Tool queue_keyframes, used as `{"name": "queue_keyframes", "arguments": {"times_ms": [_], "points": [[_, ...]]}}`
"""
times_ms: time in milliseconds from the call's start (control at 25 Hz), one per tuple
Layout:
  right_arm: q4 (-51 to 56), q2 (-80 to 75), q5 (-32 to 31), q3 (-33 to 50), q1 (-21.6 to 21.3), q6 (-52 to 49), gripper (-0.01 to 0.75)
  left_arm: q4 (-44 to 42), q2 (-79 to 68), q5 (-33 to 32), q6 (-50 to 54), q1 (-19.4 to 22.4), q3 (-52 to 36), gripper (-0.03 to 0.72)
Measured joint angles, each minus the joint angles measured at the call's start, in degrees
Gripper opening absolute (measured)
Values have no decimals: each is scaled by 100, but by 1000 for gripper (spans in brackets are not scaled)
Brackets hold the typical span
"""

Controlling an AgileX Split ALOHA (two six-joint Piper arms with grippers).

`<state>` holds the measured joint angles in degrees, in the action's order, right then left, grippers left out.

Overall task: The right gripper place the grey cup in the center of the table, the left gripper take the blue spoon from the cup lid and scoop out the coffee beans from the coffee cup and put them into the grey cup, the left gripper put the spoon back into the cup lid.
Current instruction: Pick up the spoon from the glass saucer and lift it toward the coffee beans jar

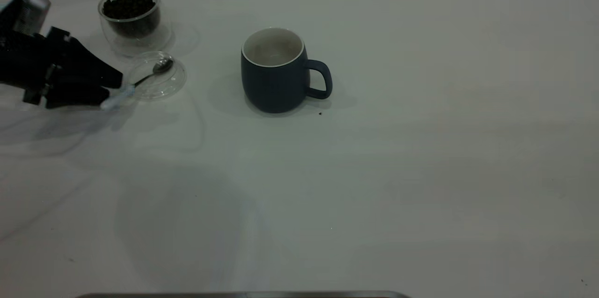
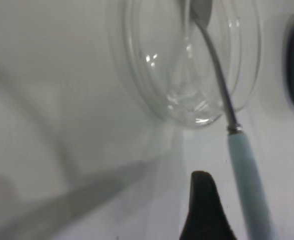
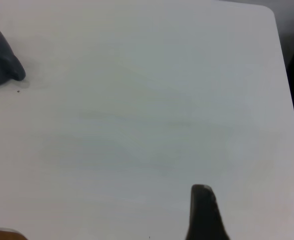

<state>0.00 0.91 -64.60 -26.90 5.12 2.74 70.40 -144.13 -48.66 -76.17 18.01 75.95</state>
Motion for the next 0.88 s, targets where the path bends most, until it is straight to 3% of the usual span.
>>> {"name": "queue_keyframes", "arguments": {"times_ms": [560,880], "points": [[0,0,0,0,0,0,460,145,-351,-7,-23,-405,5,562],[0,0,0,0,0,0,460,237,-351,128,-126,-425,5,475]]}}
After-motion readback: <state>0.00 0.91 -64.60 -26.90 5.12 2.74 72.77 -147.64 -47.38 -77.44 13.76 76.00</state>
